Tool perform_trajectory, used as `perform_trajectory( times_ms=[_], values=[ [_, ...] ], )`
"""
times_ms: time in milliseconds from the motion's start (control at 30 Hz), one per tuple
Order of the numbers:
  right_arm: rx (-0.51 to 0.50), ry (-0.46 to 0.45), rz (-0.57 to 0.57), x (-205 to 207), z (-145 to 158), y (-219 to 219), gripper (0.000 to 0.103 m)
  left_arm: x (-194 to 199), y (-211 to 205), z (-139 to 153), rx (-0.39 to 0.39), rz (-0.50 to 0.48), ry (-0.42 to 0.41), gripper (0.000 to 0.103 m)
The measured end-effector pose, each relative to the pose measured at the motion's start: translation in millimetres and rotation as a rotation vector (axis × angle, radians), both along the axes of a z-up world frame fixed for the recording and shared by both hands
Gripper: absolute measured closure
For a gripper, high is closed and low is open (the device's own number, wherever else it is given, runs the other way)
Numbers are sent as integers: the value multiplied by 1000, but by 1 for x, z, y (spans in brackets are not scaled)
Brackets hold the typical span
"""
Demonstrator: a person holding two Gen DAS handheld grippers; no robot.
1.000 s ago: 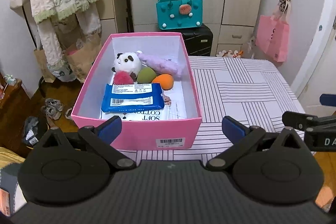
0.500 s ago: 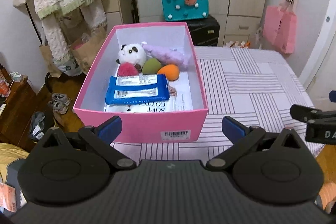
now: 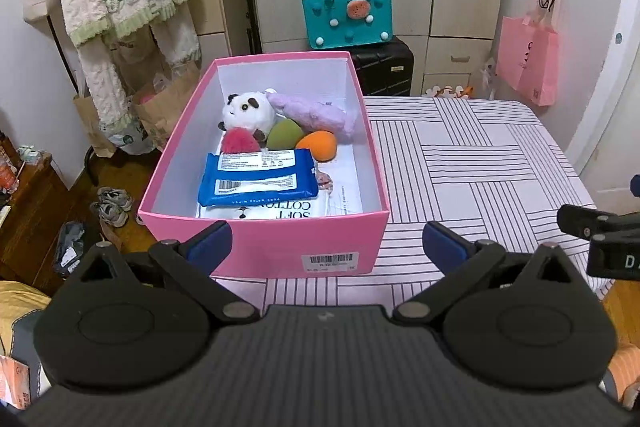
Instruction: Organize soft objects
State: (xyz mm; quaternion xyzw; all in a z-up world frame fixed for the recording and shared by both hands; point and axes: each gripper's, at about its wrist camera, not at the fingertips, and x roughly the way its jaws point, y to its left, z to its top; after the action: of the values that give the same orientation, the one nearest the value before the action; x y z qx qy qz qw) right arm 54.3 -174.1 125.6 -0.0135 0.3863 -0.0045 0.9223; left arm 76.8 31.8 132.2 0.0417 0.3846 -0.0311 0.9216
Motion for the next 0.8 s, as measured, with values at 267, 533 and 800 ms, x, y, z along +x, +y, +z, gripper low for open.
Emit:
perform_trajectory(
  times_ms=[267, 533, 800],
  values=[
    [-19, -63, -22, -9, 6, -1, 0, -7, -3, 1, 48, -5, -38, 0],
    [-16, -70, -14, -11, 2, -1, 0, -7, 0, -3, 19, -18, -45, 0],
    [-15, -111, 14, -19, -3, -1, 0, -14, 1, -9, -21, -26, -87, 0]
  ],
)
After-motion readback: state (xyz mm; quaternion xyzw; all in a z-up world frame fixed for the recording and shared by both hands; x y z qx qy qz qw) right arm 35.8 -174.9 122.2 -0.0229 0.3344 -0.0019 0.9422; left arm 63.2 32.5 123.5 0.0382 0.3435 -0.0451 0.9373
